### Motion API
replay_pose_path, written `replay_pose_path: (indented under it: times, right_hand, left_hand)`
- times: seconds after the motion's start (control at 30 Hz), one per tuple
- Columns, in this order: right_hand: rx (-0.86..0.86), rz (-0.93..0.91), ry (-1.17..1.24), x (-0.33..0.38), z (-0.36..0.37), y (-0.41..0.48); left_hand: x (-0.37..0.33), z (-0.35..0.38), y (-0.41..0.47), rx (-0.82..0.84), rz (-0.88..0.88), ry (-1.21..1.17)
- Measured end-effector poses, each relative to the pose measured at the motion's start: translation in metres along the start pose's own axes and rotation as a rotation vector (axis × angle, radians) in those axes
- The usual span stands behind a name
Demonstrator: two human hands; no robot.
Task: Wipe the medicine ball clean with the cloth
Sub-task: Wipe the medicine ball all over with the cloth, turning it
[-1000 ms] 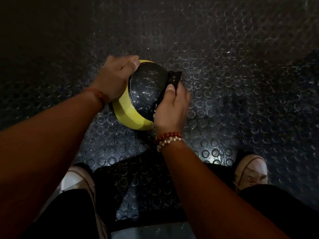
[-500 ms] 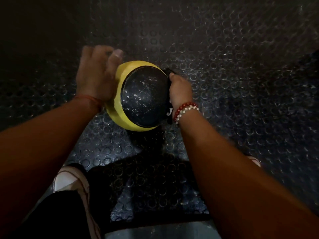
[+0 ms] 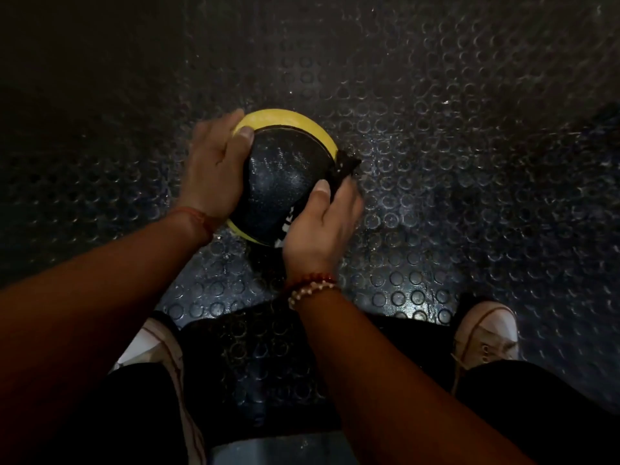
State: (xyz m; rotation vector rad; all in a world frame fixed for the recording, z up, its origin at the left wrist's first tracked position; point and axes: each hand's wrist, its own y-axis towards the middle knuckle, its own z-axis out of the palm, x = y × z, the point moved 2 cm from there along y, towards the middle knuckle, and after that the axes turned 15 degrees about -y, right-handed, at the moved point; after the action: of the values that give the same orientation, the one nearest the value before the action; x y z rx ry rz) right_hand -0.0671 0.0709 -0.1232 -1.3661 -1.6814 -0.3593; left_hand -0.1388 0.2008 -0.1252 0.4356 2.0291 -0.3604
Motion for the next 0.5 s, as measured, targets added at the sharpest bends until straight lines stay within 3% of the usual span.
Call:
replay_pose_path:
  times: [0.1, 0.2, 0.37, 0.43, 0.5]
  right_hand:
    - [0.021, -0.226, -0.114, 0.007, -0.004, 0.030]
    - [0.177, -0.292, -0.194, 0.019, -0.006, 0.072]
    - [0.378, 0.117, 0.003, 0.011, 0.001, 0.110]
    - [0.359, 0.296, 0.113, 0.006, -0.004, 0.111]
    - [0.264, 0.336, 0.139, 0.001, -0.009, 0.102]
  left_hand:
    - [0.004, -0.001, 0.005, 0.021, 0.024, -0.003]
    - [0.005, -0.001, 0.009, 0.043, 0.036, 0.009]
    - [-0.001, 0.001, 0.012, 0.080, 0.036, -0.010]
    - [-0.004, 0.003, 0.015, 0.102, 0.047, -0.011]
    - [-0.007, 0.006, 0.019, 0.101, 0.021, -0.050]
